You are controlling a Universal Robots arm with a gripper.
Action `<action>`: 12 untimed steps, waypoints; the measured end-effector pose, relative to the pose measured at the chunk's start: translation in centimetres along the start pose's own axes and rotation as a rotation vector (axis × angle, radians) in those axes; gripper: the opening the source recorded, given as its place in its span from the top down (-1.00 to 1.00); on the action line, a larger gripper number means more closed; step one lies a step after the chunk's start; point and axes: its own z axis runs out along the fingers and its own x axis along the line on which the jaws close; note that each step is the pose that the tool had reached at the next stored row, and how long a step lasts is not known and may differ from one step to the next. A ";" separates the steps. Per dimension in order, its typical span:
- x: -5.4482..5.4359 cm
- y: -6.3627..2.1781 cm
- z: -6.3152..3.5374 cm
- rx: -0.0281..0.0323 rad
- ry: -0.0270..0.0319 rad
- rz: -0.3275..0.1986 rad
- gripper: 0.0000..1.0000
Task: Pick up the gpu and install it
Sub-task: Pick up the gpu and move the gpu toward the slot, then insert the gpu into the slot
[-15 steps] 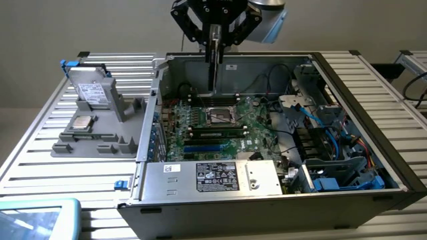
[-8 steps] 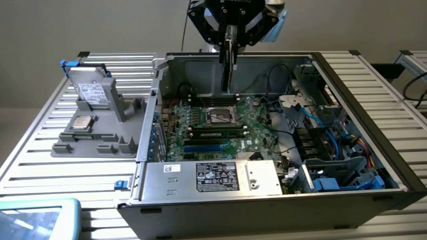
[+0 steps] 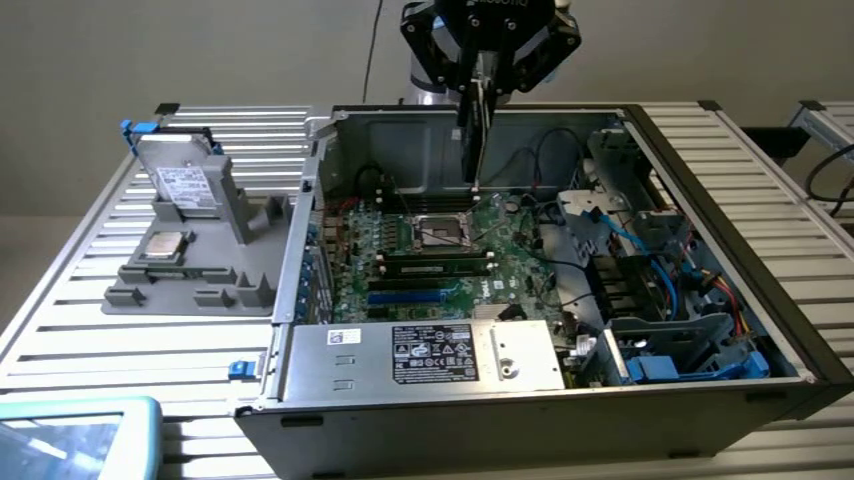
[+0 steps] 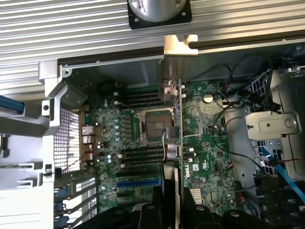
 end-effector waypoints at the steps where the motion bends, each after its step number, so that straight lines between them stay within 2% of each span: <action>1: 0.0 0.00 0.00 -0.0002 0.0001 0.000 0.47; 12: 0.0 -0.11 -0.01 -0.0021 0.0011 -0.005 0.47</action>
